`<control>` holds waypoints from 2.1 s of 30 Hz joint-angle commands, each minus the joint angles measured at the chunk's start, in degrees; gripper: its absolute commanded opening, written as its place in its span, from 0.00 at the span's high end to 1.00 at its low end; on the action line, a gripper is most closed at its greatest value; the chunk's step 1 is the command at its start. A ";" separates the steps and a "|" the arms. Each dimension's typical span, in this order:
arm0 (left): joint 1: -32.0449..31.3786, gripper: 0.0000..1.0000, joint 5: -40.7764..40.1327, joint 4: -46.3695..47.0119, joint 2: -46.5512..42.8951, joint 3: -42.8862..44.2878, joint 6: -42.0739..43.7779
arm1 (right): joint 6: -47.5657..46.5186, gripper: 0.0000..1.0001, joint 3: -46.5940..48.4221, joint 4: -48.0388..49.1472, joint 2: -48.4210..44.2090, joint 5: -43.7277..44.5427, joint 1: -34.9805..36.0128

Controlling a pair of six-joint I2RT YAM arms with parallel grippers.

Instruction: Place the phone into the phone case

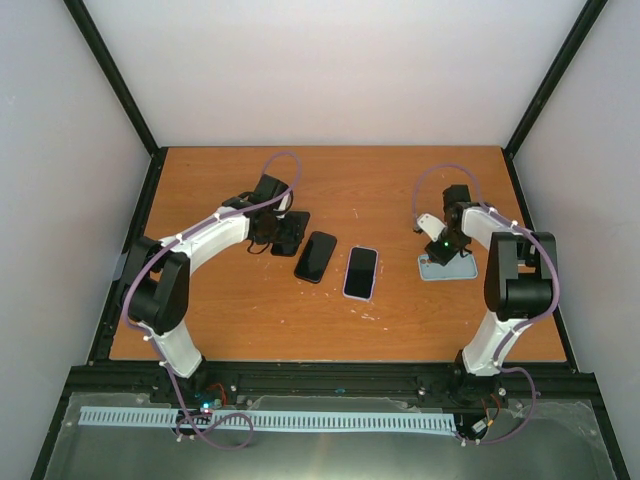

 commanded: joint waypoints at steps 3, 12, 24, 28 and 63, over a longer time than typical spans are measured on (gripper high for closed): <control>-0.11 0.37 0.43 0.24 -0.55 1.24 0.11 | -1.96 0.60 3.24 0.47 3.09 1.23 -0.32; -0.11 0.36 0.12 0.15 -0.94 1.13 0.05 | 0.30 0.97 5.18 0.42 4.03 -0.76 -0.32; -0.11 0.36 0.76 -0.91 -2.94 0.60 -0.01 | 6.11 0.95 6.31 3.63 -0.21 -3.58 2.05; -0.11 0.36 0.65 -0.60 -4.87 -0.88 0.17 | 4.28 0.68 13.36 -5.71 4.12 -3.46 -0.63; -0.11 0.37 0.75 -1.73 -3.81 -1.69 2.55 | 1.23 0.97 14.48 -8.66 8.43 -8.09 -5.25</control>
